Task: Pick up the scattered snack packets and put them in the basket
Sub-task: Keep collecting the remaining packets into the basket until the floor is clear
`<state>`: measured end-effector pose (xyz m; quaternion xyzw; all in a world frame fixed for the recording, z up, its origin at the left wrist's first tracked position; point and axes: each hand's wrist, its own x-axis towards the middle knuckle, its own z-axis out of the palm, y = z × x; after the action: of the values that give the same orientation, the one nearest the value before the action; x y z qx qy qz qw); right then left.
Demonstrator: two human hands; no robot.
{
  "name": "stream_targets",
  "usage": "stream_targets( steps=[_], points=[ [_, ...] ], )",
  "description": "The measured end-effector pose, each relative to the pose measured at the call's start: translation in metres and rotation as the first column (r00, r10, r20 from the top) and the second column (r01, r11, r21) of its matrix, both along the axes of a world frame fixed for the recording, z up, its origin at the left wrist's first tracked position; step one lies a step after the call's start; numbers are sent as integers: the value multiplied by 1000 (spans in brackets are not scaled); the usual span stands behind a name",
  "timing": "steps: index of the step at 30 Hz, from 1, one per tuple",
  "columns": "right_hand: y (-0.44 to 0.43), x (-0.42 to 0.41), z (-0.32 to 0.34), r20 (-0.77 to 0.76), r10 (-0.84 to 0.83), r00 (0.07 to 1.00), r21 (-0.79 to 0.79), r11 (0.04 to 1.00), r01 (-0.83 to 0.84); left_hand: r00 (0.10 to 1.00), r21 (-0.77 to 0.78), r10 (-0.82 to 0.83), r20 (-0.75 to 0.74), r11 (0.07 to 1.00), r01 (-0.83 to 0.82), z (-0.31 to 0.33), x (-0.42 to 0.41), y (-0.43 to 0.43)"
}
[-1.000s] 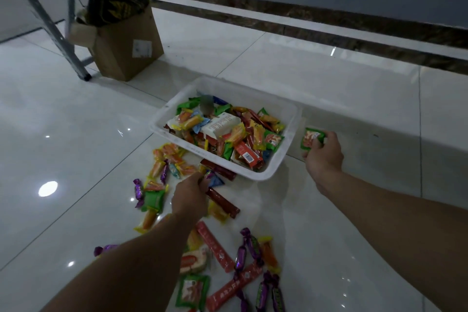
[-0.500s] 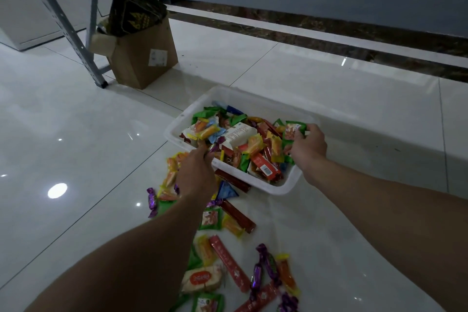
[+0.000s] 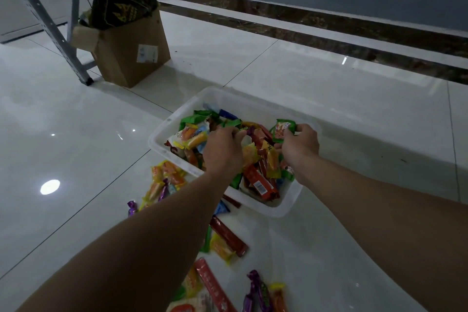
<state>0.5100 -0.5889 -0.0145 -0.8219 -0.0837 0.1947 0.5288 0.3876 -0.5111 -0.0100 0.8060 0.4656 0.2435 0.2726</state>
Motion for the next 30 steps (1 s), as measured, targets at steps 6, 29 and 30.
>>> stream_targets(
  steps=[6,29,30],
  points=[
    [7,9,-2,37,6,999,-13,1000,-5,988,-125,-94,126,986,110,-7,5,6],
    [11,-144,33,359,498,790,-175,867,-467,982,-65,-189,30,980,190,22,-180,67],
    [12,-156,31,339,529,778,-191,848,-494,985,-92,-174,10,980,175,13,-192,73]
  ],
)
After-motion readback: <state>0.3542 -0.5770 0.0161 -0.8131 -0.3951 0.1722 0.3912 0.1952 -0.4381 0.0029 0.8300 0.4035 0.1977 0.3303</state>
